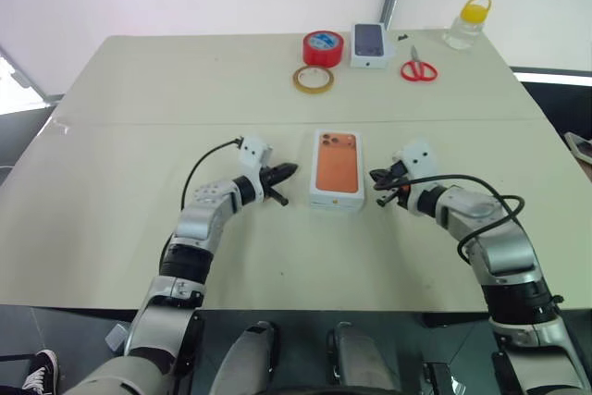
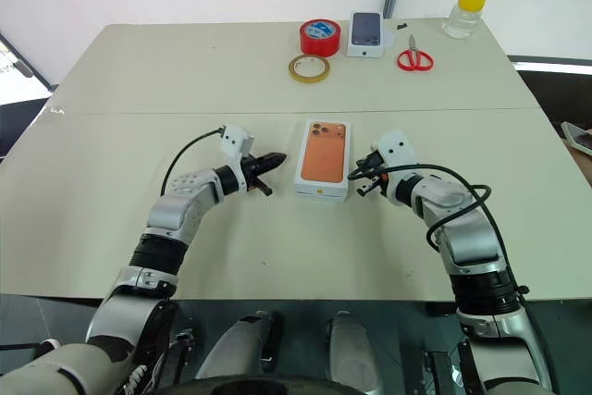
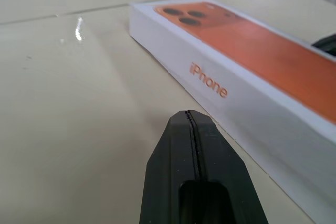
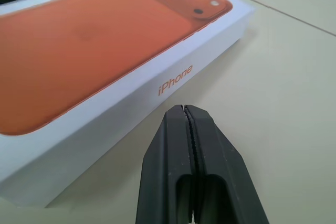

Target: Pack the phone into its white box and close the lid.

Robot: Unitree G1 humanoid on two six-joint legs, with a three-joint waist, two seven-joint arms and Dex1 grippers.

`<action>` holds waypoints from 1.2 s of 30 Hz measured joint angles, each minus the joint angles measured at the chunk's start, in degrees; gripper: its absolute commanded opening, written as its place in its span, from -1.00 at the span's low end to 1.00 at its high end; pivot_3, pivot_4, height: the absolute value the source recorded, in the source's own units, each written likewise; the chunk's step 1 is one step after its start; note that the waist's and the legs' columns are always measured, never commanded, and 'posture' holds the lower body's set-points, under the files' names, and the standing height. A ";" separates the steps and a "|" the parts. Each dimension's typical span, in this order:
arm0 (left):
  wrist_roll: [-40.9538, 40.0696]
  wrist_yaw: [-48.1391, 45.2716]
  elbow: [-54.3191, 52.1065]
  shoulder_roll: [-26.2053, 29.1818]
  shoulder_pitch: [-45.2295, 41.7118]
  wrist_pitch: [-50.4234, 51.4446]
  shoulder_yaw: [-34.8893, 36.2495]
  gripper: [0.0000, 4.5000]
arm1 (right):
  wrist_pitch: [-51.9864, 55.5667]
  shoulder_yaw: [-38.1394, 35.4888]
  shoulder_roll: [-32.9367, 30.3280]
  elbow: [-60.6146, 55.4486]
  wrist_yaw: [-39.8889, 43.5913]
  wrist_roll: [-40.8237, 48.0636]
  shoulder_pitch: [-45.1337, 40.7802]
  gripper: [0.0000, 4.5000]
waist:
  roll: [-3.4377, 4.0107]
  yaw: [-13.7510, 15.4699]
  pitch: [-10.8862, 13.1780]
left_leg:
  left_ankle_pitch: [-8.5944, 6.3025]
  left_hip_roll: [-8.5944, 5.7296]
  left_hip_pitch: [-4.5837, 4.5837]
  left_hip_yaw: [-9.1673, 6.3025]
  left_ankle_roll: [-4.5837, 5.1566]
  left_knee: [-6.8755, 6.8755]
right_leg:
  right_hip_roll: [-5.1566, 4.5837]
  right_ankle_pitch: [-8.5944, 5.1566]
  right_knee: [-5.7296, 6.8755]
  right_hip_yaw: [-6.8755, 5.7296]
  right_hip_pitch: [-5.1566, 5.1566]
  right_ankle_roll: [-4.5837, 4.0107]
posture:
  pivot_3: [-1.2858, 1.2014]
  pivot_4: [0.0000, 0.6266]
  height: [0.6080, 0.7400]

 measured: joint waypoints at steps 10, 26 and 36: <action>1.62 2.17 8.26 -5.04 -3.61 -3.54 -1.02 -1.00 | -2.55 1.77 1.43 4.34 -0.31 -1.05 -2.83 -0.98 | -0.01 -0.20 0.00 | 0.01 0.01 0.01 0.01 -0.02 0.02 | 0.02 0.00 0.03 0.00 0.00 0.00 | 0.03 -0.52 1.00; 1.89 0.59 3.38 -4.68 -1.76 -2.55 -1.06 -1.00 | -2.15 1.64 2.17 2.27 0.43 -0.51 -1.59 -0.98 | 0.00 -0.14 0.00 | 0.03 0.00 0.00 0.01 -0.06 0.03 | 0.01 0.00 0.02 0.00 0.00 0.00 | 0.03 -0.52 1.00; 2.10 -0.29 0.69 -3.12 1.40 -1.63 -3.12 -1.00 | -1.45 1.32 1.87 -0.04 1.08 -0.19 0.21 -0.98 | 0.00 -0.11 0.00 | 0.02 0.01 0.00 0.01 -0.03 0.03 | 0.01 0.00 0.02 0.00 0.00 0.00 | 0.03 -0.52 1.00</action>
